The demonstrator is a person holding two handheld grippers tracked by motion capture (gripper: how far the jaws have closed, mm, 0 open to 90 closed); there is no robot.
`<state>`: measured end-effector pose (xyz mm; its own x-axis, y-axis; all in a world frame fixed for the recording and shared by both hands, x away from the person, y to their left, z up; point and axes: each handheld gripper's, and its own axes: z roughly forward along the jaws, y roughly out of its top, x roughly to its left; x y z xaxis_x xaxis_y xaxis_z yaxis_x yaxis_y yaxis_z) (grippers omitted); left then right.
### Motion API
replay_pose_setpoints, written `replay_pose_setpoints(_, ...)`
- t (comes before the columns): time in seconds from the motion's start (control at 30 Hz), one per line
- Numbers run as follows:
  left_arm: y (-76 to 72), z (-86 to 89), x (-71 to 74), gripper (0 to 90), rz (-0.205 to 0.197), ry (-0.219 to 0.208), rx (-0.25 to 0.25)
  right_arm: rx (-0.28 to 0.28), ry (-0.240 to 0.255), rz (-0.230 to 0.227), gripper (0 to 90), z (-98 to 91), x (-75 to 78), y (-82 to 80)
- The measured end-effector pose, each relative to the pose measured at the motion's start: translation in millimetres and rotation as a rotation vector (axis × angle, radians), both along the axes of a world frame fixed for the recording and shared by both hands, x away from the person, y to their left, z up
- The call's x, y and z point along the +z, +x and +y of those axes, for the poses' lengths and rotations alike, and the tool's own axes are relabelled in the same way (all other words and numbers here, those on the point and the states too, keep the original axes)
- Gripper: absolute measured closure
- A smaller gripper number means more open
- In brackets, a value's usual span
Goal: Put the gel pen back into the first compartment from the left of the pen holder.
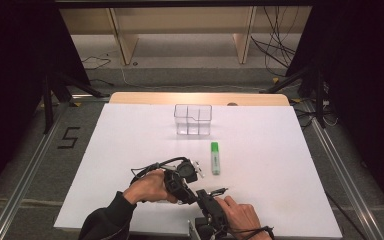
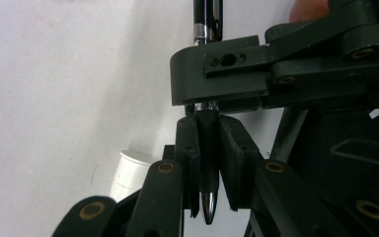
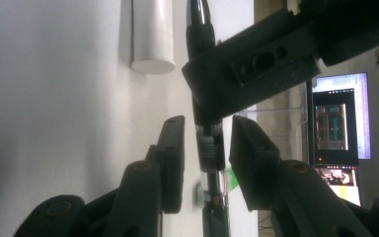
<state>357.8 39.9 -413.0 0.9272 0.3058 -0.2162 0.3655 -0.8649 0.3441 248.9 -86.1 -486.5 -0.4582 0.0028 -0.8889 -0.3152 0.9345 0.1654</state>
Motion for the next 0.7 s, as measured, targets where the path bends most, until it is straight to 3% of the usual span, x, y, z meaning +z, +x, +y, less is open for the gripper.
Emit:
replay_pose_setpoints(0.37,-0.7,0.0,-1.4,78.9,0.013,0.008,-0.002,0.013,-0.028,-0.005,79.0,3.5,-1.8,-1.3)
replay_pose_setpoints(0.6,-1.3,2.5,-0.7,77.4,0.025,0.009,-0.005,0.027,-0.024,0.001,79.7,4.8,-1.7,-2.2)
replay_pose_setpoints(0.7,-1.6,6.9,1.0,69.5,0.032,0.029,-0.014,0.014,-0.033,-0.003,79.8,2.7,-2.3,-1.6)
